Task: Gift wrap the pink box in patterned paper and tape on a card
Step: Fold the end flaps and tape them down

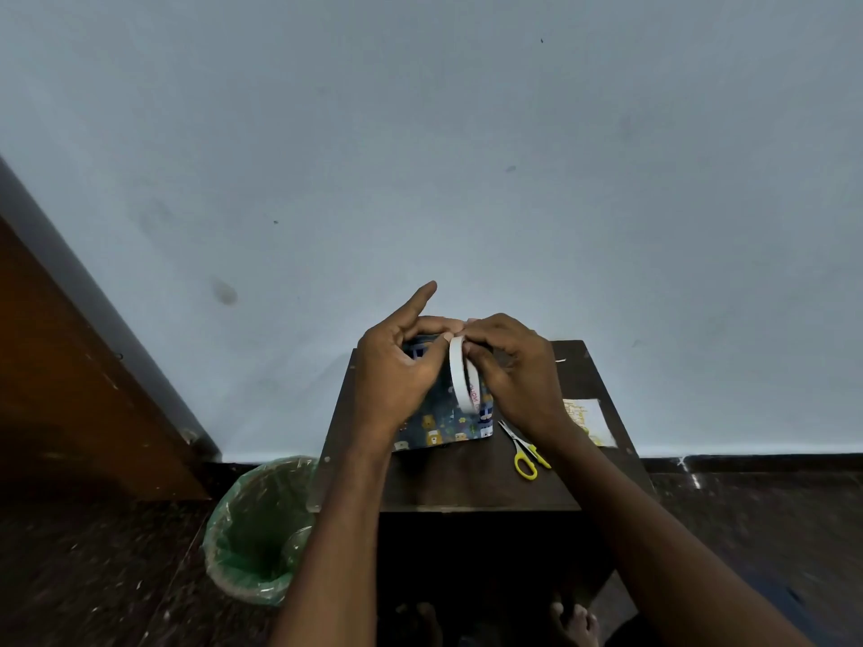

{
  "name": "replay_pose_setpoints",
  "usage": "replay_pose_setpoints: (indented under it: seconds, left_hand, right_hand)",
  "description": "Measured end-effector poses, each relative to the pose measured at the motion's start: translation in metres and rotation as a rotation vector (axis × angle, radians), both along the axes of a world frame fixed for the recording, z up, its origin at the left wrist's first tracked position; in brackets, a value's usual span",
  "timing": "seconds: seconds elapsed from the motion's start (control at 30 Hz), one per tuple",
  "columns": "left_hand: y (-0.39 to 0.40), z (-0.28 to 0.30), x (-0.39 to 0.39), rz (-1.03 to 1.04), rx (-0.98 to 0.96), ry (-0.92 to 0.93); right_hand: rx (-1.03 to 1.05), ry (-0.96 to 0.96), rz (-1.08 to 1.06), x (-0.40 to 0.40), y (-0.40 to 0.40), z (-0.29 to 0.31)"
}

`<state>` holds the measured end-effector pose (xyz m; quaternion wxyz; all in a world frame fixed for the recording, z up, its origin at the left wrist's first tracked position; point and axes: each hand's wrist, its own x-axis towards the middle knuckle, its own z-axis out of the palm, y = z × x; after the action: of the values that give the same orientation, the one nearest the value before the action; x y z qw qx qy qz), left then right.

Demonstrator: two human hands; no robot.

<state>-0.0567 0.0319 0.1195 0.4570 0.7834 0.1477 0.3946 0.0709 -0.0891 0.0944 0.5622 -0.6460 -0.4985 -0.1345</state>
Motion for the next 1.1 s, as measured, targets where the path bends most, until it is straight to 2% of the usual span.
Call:
replay_pose_setpoints:
  seconds: [0.27, 0.4, 0.53, 0.87, 1.1]
  left_hand:
    - [0.002, 0.0, -0.003, 0.045, 0.066, 0.049]
    - [-0.002, 0.002, -0.001, -0.021, 0.033, 0.001]
    - [0.001, 0.006, -0.001, -0.041, -0.027, 0.03]
    - [-0.002, 0.009, 0.002, -0.065, -0.135, -0.036]
    - [-0.006, 0.011, 0.007, 0.001, -0.151, -0.043]
  right_hand:
    - [0.052, 0.097, 0.06, -0.002, 0.0, 0.002]
    - [0.066, 0.157, 0.078, -0.003, 0.0, 0.002]
    - [0.085, 0.209, 0.122, -0.006, -0.001, 0.003]
    - [0.075, 0.173, 0.12, -0.002, 0.0, 0.001]
    - [0.077, 0.127, 0.109, 0.0, 0.001, 0.0]
